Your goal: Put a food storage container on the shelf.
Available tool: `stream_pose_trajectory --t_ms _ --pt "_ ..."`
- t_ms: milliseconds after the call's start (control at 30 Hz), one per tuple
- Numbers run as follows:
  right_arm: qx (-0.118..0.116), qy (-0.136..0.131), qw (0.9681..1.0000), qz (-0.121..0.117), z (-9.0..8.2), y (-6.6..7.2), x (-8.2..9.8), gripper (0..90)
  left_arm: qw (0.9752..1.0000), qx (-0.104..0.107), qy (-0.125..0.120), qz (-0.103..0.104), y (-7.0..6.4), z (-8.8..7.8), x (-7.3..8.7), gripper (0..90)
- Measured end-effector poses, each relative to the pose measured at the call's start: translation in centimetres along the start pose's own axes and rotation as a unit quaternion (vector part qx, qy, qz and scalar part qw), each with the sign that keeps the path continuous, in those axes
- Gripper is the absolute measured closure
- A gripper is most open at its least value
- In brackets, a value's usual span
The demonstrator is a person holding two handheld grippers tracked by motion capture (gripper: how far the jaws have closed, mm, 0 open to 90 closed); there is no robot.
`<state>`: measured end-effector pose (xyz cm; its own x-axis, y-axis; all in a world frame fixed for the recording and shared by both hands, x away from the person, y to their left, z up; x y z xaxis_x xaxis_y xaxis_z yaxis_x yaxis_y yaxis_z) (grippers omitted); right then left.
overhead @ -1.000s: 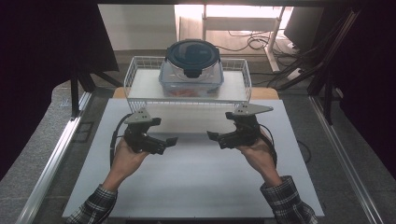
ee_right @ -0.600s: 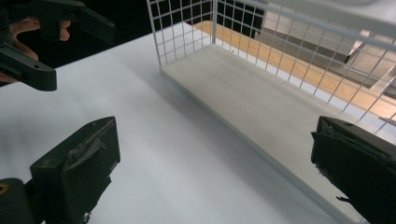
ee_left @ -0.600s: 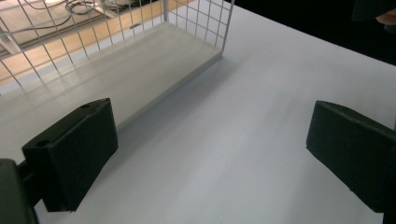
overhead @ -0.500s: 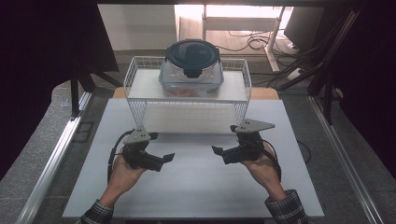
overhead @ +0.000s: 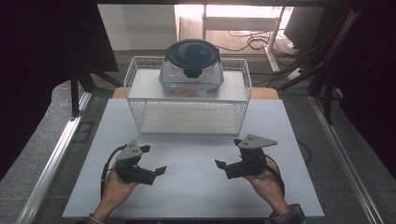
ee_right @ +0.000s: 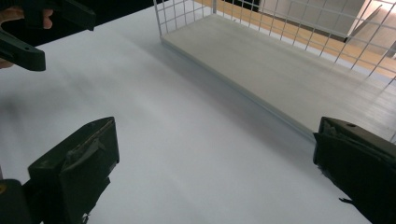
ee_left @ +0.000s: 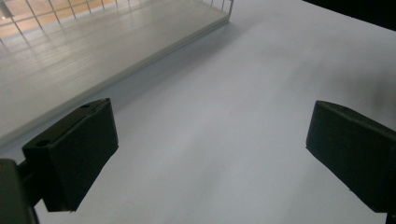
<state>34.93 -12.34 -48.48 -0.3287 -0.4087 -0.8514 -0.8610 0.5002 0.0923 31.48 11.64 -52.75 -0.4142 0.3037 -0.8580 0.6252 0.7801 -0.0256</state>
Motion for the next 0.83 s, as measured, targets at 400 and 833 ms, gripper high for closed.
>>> stream_pose_trajectory --t_ms 400,833 --pt "0.006 0.002 0.9999 0.014 0.3 0.3 4.1 0.3 0.9981 -0.024 0.057 -0.001 0.0 -0.4 5.6 1.0" --pt "0.015 0.058 0.9982 0.005 1.5 0.5 8.0 0.0 0.9954 -0.038 0.087 -0.011 0.6 -0.4 8.0 0.3"
Point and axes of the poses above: each handheld gripper's, and its own axes: z roughly forward along the jaws, x roughly out of its underside, y roughly to its left, the point moved 10 cm from there along z, roughly forward along the jaws, and after that the axes turned 9 degrees about -x, right-handed, at the moved point
